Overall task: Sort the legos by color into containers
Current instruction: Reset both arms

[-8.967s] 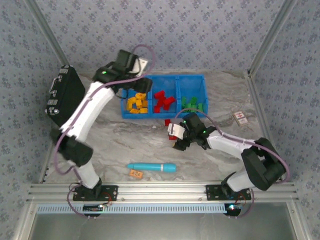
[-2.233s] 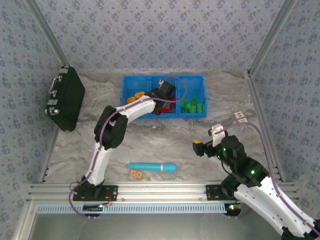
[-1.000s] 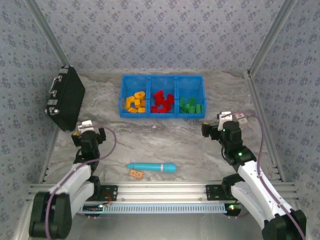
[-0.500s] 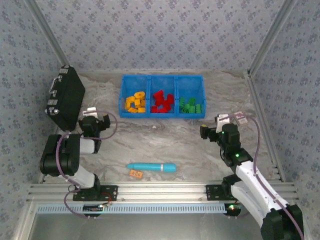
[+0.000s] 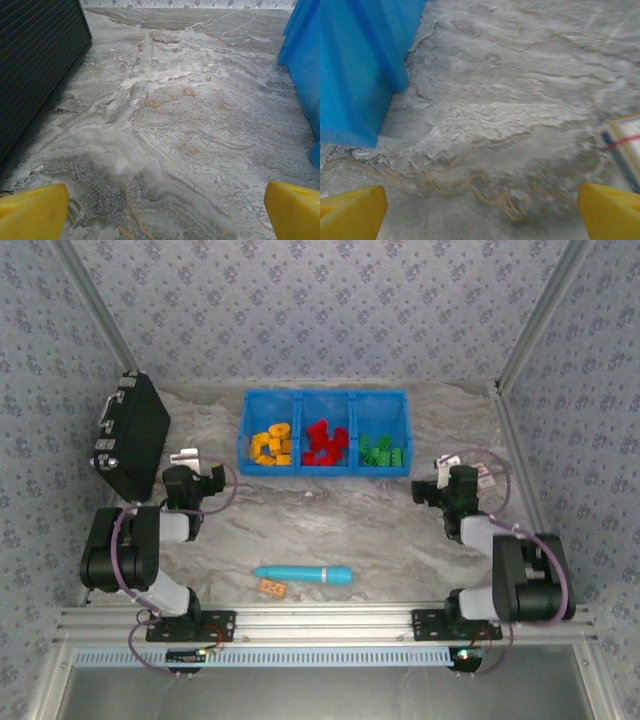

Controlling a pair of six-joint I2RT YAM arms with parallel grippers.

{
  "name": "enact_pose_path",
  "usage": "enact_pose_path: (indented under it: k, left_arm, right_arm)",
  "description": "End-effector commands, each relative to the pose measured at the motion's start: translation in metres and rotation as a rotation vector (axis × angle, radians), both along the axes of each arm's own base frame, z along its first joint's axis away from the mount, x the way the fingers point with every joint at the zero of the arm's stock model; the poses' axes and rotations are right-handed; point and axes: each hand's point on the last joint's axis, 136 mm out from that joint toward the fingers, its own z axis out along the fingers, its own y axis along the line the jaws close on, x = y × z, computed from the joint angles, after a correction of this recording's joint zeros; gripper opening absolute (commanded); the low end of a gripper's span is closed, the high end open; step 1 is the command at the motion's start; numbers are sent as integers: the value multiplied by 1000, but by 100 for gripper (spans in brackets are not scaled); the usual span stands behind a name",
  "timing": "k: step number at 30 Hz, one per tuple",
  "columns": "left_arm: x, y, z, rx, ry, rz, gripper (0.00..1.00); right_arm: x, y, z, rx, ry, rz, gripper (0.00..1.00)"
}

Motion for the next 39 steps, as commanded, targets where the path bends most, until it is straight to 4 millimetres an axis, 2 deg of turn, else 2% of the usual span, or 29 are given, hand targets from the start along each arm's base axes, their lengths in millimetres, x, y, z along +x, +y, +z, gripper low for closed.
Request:
enact_pose_path:
  k: [1,4,6,10,11,12,13,16,39]
  left_arm:
    - [3,-1,7,6,-19,-17,100]
    - [3,-1,7,6,-19,-16,100]
    - [3,-1,7,7,-18,-16,100]
    - [3,-1,7,6,-18,-15,100]
    - [3,-1,6,5,-17,-16,100]
    - [2,-1,6,4,-17,-17,100]
    - [3,-1,7,4,-18,-17,100]
    - [3,-1,7,4,-18,-17,100]
    - [3,-1,7,5,-18,-15,100]
  right_arm:
    - [38,11,25,8,-88,59,100]
    - [51,-6,17,37,-20,-22,100]
    - [52,-13,16,67,-15,-43,100]
    - [34,-19,25,52,-153,-83,99]
    - [24,-17,19,54,-210,-73,100]
    - [21,-17,23,39,-296,-82,100]
    - [16,-20,22,15,-284,-110,100]
    - [27,-23,18,46,-211,-112,100]
    - [27,-23,17,51,-197,-107,100]
